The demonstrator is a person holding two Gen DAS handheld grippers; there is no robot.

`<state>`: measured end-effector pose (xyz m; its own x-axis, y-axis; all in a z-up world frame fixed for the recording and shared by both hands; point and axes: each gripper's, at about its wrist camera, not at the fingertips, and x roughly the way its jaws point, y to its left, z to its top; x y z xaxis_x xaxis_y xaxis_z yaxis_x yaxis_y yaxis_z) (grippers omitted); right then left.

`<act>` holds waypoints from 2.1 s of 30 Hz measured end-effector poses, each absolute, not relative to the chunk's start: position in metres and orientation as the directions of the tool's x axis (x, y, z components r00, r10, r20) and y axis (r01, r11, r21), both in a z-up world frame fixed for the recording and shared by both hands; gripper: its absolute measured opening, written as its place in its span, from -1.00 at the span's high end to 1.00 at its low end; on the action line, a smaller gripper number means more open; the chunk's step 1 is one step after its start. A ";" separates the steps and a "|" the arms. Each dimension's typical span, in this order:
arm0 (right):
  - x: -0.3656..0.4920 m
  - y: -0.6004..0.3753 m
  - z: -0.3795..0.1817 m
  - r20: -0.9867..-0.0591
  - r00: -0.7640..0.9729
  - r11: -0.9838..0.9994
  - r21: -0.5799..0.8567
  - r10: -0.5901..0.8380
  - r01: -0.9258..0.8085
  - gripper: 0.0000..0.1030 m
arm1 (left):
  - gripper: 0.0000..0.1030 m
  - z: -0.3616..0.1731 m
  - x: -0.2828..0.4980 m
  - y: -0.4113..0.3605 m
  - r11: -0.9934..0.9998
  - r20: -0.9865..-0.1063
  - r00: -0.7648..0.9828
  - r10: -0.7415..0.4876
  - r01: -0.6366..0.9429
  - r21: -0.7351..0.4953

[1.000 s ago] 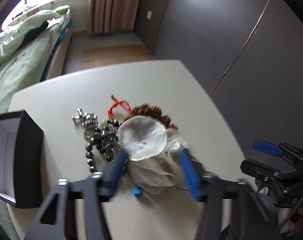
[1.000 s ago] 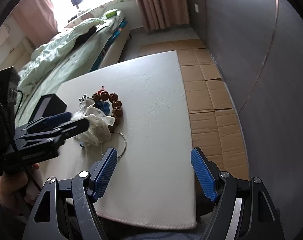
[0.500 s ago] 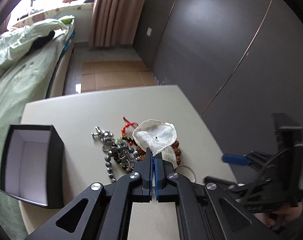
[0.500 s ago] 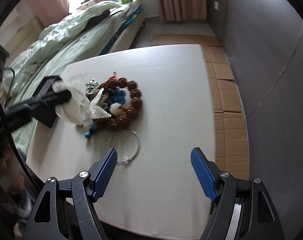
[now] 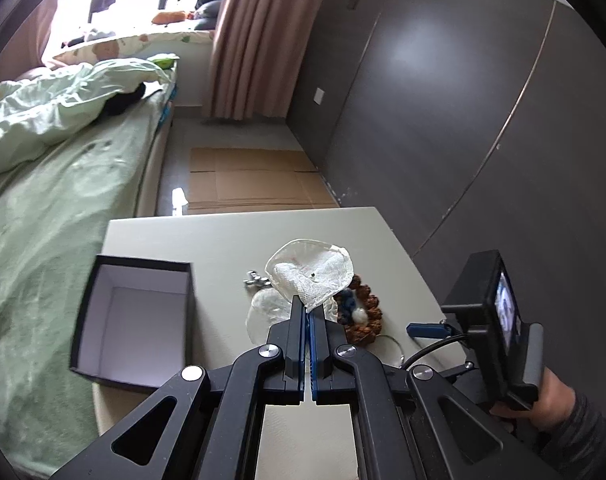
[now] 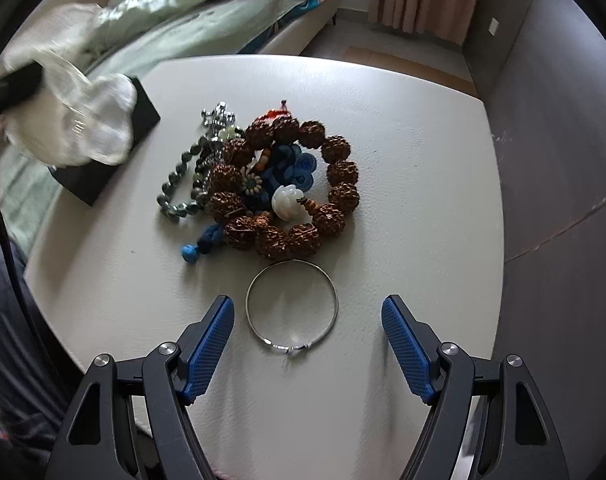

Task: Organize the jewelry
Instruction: 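Carry the white pouch into the black box with the left gripper while the right gripper grasps the silver bangle, then lift the silver bangle over the black box and open the right gripper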

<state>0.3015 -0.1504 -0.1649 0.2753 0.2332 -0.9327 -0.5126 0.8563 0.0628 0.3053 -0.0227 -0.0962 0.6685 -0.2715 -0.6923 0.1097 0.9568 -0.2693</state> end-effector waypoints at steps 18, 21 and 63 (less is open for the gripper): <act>0.296 -0.135 -0.165 -0.945 0.255 0.804 0.013 0.204 -0.594 0.01 | 0.99 -0.081 0.283 0.060 0.968 -0.679 0.714 -0.170 -0.009 -0.251; 0.295 -0.136 -0.161 -0.941 0.261 0.822 0.031 0.216 -0.568 0.01 | 0.99 -0.083 0.287 0.065 0.969 -0.685 0.708 -0.172 -0.003 -0.246; 0.299 0.028 -0.057 -0.789 0.346 0.732 0.183 0.508 -0.657 0.01 | -0.82 -0.092 0.245 0.180 0.932 -0.680 0.731 -0.059 -0.203 -0.299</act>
<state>0.2992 0.0278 -0.0575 0.3460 0.5080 -0.7888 -0.6565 0.7317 0.1833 0.2452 0.1802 -0.0922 0.7306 -0.0587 -0.6803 -0.2034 0.9323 -0.2989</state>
